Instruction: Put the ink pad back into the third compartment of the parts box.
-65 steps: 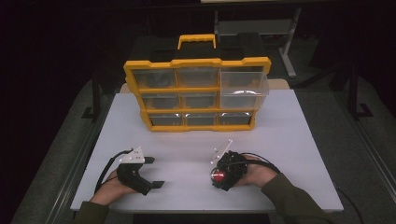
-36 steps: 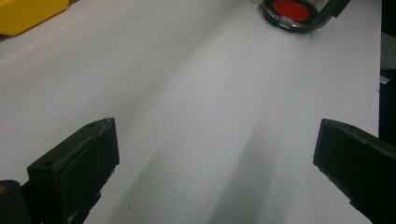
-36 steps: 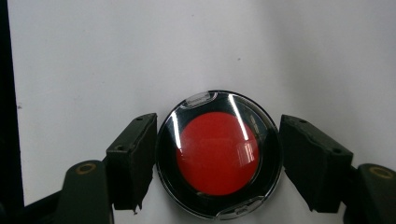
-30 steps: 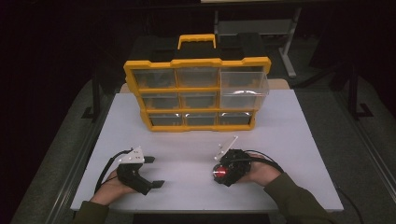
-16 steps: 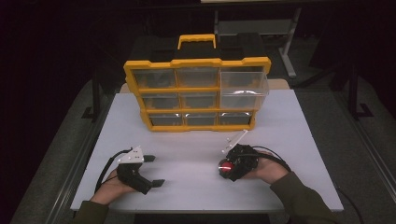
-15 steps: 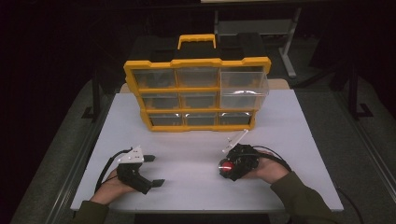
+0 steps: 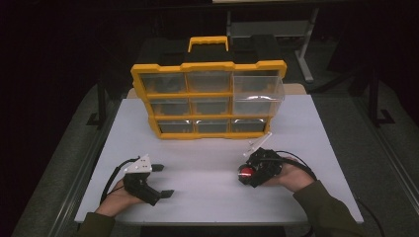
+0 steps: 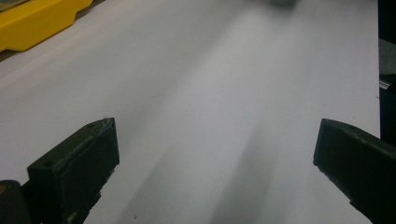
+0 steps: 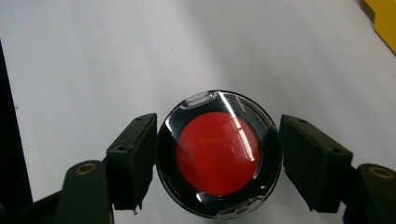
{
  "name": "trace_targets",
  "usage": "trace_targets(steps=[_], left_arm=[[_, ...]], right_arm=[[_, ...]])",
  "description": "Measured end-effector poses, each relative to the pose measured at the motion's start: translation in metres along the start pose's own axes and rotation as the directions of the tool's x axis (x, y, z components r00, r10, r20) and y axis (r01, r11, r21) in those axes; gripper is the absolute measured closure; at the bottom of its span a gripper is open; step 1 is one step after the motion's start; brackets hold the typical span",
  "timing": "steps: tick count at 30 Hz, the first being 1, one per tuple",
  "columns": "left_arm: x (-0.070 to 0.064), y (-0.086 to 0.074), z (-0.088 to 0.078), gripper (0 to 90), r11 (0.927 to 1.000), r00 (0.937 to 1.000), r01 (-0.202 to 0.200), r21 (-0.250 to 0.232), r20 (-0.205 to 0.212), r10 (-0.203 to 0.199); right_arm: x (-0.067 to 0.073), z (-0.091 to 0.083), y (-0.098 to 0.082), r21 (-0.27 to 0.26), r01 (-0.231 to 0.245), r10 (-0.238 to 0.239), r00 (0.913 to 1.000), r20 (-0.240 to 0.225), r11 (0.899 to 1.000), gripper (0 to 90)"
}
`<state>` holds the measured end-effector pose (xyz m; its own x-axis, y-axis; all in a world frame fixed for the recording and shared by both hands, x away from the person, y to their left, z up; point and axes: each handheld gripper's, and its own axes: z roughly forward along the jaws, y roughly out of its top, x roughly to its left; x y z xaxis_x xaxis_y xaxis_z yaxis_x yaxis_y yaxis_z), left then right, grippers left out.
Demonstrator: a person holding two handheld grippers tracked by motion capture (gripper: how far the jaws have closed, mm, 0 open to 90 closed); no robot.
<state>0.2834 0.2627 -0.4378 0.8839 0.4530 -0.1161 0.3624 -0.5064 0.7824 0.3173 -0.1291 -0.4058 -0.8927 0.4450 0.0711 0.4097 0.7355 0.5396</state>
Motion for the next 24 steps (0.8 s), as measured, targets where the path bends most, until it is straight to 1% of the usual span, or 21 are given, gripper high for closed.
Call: trace_targets(steps=[1,3,5,8,13,17,19,24], left_arm=[[0.000,0.000,0.000,0.0,1.0000,1.0000,0.000,0.000,0.000,0.000],[0.000,0.000,0.000,0.0,1.0000,1.0000,0.000,0.000,0.000,0.000],[0.000,0.000,0.000,0.0,1.0000,1.0000,0.001,-0.001,0.000,-0.001],[0.000,0.000,0.000,0.0,1.0000,1.0000,0.001,-0.001,0.000,-0.001],[0.000,0.000,0.000,0.0,1.0000,1.0000,0.002,-0.002,-0.001,-0.002],[0.000,0.000,0.000,0.0,1.0000,1.0000,0.002,-0.001,-0.001,-0.002],[0.000,0.000,-0.001,0.0,1.0000,1.0000,0.001,-0.001,0.000,-0.001],[0.000,0.000,0.000,0.0,1.0000,1.0000,0.000,-0.001,-0.003,0.000]], right_arm=[[-0.001,-0.001,0.000,-0.001,-0.008,0.008,1.0000,-0.001,1.000,28.7],[-0.004,-0.004,-0.001,-0.003,-0.006,0.006,1.0000,-0.002,1.000,28.7],[-0.006,-0.006,-0.002,-0.003,-0.020,0.020,0.9998,-0.008,1.000,28.7],[-0.008,-0.010,-0.004,-0.001,-0.039,0.039,0.9992,-0.003,0.999,28.7],[-0.013,-0.016,-0.007,-0.008,-0.065,0.065,0.9979,0.008,0.998,28.7],[-0.017,-0.023,-0.009,-0.012,-0.076,0.077,0.9967,0.026,0.997,28.7],[-0.018,-0.026,-0.010,-0.020,-0.092,0.093,0.9952,0.030,0.996,28.7],[-0.022,-0.034,-0.013,-0.023,-0.114,0.115,0.9923,0.046,0.993,28.7]])
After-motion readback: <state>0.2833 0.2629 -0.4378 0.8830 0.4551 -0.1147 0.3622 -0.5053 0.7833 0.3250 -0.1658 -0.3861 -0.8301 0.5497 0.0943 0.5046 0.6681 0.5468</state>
